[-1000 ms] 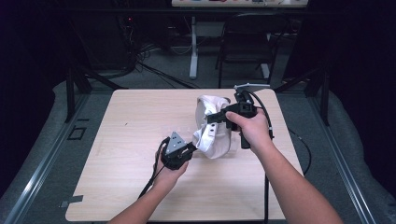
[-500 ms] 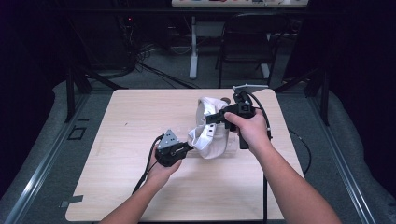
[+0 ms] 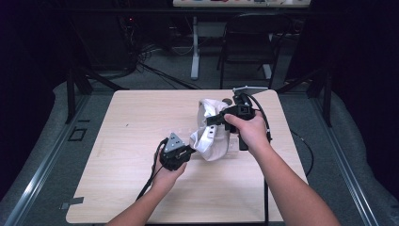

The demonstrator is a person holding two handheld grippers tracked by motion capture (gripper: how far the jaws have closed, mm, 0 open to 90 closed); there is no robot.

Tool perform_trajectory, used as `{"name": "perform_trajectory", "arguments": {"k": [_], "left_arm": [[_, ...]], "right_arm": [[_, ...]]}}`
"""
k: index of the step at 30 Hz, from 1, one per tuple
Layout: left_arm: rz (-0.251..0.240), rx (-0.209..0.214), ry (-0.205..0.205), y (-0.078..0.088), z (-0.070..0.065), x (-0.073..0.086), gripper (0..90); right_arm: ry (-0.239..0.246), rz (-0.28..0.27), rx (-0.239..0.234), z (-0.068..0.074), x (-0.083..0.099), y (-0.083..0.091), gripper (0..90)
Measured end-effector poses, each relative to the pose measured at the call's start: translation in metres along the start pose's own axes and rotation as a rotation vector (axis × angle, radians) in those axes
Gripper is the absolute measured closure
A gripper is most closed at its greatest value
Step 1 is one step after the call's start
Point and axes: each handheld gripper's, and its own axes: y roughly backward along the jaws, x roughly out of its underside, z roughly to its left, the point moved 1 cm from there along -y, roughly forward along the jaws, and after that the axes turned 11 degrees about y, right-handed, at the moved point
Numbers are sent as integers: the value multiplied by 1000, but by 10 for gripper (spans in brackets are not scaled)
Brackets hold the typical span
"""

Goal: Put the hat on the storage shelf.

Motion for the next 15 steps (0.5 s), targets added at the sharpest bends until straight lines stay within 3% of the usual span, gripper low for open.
{"name": "perform_trajectory", "arguments": {"k": [5, 11, 15], "left_arm": [[4, -25, 22, -1, -4, 2, 855], [17, 16, 87, -1, 9, 7, 854], [57, -4, 87, -6, 12, 14, 854]], "right_arm": [[-18, -9, 2, -7, 1, 1, 844], [-22, -2, 16, -12, 2, -3, 843], [-24, 8, 17, -13, 3, -9, 843]]}}
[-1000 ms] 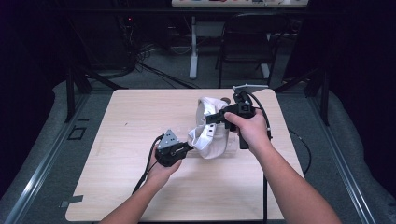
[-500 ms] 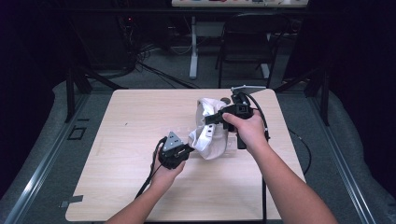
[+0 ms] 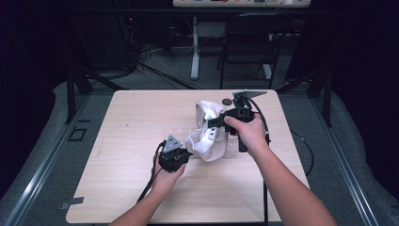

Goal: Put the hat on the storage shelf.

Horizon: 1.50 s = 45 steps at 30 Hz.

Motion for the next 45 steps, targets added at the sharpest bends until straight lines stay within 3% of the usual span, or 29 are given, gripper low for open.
{"name": "perform_trajectory", "arguments": {"k": [1, 6, 19, 36, 41, 45], "left_arm": [[24, -10, -3, -2, 1, 2, 854], [31, -10, 1, -3, 3, 7, 854], [30, -27, -14, -4, -1, 7, 851], [28, -26, 3, -3, 0, 7, 832], [28, -21, 13, -1, 1, 7, 806], [20, -7, 16, 3, 1, 6, 712]], "right_arm": [[3, 9, 4, 0, 0, -2, 843], [9, 35, 20, -3, 4, -10, 843], [11, 23, 25, -6, 4, -8, 843], [-3, 16, 34, -6, 3, -5, 843], [2, 1, 35, -7, 3, -5, 842], [7, -1, 38, -7, 4, -3, 841]]}}
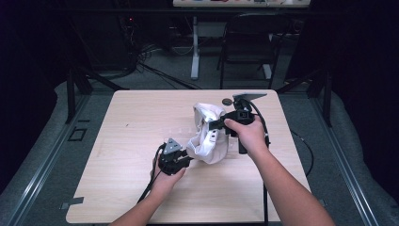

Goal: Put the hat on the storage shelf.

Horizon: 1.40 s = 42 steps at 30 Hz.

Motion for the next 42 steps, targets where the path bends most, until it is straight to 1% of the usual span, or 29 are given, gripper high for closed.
{"name": "perform_trajectory", "arguments": {"k": [2, 4, 8, 13, 15, 18, 21, 22, 24, 25, 27, 31, 32, 37, 38, 42], "left_arm": [[1, 0, -9, 3, -1, -1, 693], [-2, -10, -17, 5, -2, 0, 660], [-6, 1, -31, 12, -3, 0, 616], [-12, 6, -32, 21, -3, 1, 591], [-10, 9, -44, 25, -2, 2, 582], [-9, 3, -49, 30, -2, 2, 567], [-7, 8, -52, 35, 0, 3, 561], [-4, 2, -55, 37, 1, 4, 559], [-7, 6, -56, 41, 4, 5, 559], [-7, 3, -56, 44, 5, 5, 559], [-8, 0, -52, 49, 8, 6, 559], [-15, -13, -49, 57, 16, 8, 559], [-17, -16, -45, 59, 18, 9, 559], [-28, -32, -27, 70, 29, 9, 559], [-29, -41, -22, 72, 31, 9, 559], [-36, -58, -7, 75, 39, 11, 559]], "right_arm": [[-3, -8, 2, 0, 0, 1, 841], [0, -12, 4, -1, -1, 3, 841], [3, -26, 14, -1, -1, 6, 835], [0, -37, 15, -3, -2, 10, 820], [3, -40, 17, -3, -2, 13, 819], [9, -55, 18, -3, -2, 17, 809], [12, -59, 15, -3, -1, 20, 795], [14, -58, 16, -4, -1, 22, 791], [11, -61, 13, -4, 0, 25, 786], [15, -67, 18, -5, 1, 26, 780], [9, -70, 11, -5, 1, 30, 778], [14, -84, 20, -8, 2, 38, 779], [7, -87, 20, -8, 2, 39, 779], [10, -94, 45, -10, 4, 47, 780], [11, -97, 53, -11, 4, 48, 780], [11, -102, 61, -13, 5, 51, 777]]}}
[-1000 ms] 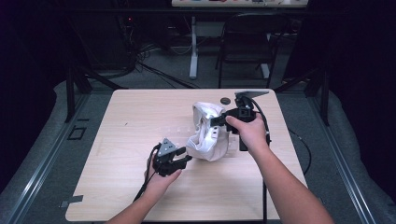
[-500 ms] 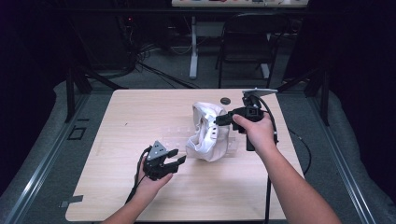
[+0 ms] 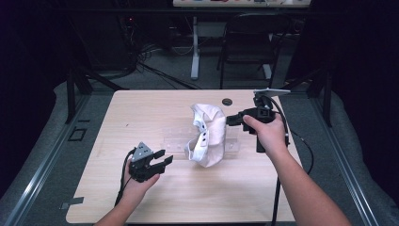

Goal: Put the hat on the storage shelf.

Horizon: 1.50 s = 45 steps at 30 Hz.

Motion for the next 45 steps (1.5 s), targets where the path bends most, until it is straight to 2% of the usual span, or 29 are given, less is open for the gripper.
{"name": "perform_trajectory", "arguments": {"k": [4, 15, 17, 21, 29, 33, 42, 45], "left_arm": [[7, -11, 9, 1, 4, 1, 554], [14, -33, 12, -5, 8, 5, 535], [15, -32, 23, -5, 8, 5, 525], [14, -43, 26, -4, 10, 5, 508], [15, -56, 35, -5, 14, 6, 492], [16, -54, 38, -6, 14, 7, 488], [25, -51, 34, -7, 13, 8, 486], [25, -49, 35, -8, 12, 8, 483]], "right_arm": [[9, -4, 18, -1, 1, 2, 757], [127, -32, 198, -3, 4, 5, 658], [145, -35, 219, -6, 6, 5, 635], [149, -35, 246, -12, 11, 5, 603], [197, -6, 361, -27, 28, 1, 540], [236, 14, 424, -32, 38, -1, 526], [265, 29, 493, -46, 65, -6, 516], [267, 15, 482, -50, 76, -7, 510]]}}
